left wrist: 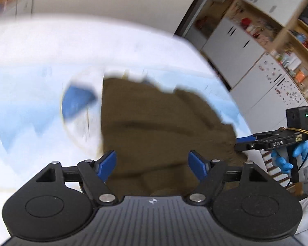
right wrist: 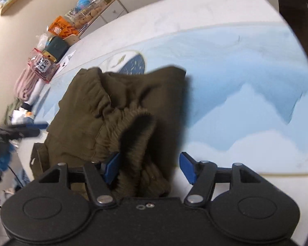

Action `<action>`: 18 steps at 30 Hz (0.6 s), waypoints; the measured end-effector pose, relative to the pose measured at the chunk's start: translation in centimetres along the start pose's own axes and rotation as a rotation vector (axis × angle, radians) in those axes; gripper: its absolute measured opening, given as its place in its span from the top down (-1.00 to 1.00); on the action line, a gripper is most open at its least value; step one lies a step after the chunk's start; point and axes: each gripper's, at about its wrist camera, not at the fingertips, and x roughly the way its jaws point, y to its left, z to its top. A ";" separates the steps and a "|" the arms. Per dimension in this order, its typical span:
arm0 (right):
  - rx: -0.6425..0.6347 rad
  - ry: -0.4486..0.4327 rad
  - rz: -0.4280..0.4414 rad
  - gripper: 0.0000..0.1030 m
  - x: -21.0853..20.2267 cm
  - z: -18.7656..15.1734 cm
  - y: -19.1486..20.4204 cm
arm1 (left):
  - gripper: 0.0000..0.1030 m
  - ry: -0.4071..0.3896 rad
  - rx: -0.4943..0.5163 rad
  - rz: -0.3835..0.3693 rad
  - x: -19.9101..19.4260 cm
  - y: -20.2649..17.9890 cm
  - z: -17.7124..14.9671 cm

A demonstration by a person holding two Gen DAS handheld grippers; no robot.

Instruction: Fold clothes

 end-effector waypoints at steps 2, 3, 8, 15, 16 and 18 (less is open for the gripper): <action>0.056 0.010 0.046 -1.00 0.7 -0.5 -0.5 | -0.50 0.063 -0.039 -0.019 1.6 0.8 -0.8; 0.080 0.015 0.061 -1.00 1.1 -0.6 -0.7 | -0.60 0.081 -0.050 -0.022 2.3 1.1 -1.2; 0.082 0.009 0.065 -1.00 2.0 -0.4 0.2 | -0.76 0.078 -0.125 -0.106 3.5 2.0 -1.8; -0.001 -0.038 -0.042 -1.00 3.3 2.2 3.0 | -0.64 0.049 -0.076 -0.148 4.7 1.1 0.4; -0.012 -0.051 -0.054 -1.00 3.5 3.1 3.2 | -0.61 0.038 -0.070 -0.144 5.0 1.4 1.1; -0.039 -0.073 -0.080 -1.00 4.4 5.2 3.4 | -0.39 0.004 -0.060 -0.136 5.3 2.3 3.2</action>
